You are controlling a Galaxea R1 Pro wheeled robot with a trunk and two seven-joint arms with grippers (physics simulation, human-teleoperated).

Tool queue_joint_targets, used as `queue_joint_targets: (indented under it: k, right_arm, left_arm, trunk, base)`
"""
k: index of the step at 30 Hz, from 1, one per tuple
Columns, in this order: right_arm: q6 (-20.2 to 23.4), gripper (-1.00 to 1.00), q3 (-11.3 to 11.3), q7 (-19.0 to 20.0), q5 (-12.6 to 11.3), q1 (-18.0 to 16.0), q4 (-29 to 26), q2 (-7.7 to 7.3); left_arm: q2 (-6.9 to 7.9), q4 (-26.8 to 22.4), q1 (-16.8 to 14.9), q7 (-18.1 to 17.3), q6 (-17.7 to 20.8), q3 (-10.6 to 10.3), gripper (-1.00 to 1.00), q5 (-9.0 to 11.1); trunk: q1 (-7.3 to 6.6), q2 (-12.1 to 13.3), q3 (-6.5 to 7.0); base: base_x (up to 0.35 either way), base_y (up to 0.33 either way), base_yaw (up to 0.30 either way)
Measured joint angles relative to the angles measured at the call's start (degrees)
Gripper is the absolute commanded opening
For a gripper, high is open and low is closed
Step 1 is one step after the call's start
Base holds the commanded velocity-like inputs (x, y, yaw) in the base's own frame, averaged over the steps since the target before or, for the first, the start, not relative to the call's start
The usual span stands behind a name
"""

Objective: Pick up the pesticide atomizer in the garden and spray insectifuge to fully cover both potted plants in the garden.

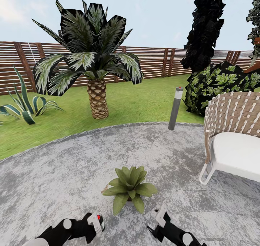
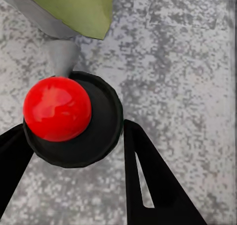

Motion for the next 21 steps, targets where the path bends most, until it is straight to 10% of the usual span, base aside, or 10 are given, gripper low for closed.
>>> queue_joint_targets:
  k: [1,2,21]
  right_arm:
    - [1.7,-1.0,0.07,18.01,-0.06,0.02,-6.82,0.06]
    - [1.94,-1.0,0.04,22.86,-0.33,-0.04,-11.68,0.13]
    - [2.17,-1.0,0.17,28.63,-0.09,-0.36,-14.44,4.87]
  left_arm:
    - [-0.02,-3.85,0.0,-10.15,2.96,-0.07,-1.0,-6.78]
    - [-0.01,-4.55,-0.01,-11.36,4.26,0.06,-1.0,-7.13]
    - [-4.04,-5.8,-0.01,-13.11,7.11,0.2,-1.0,-15.09]
  trunk:
    - [0.0,0.0,0.0]
    - [0.0,0.0,0.01]
    - [0.0,0.0,0.0]
  base:
    - [0.0,0.0,0.0]
    - [0.0,0.0,0.0]
    - [0.0,0.0,0.0]
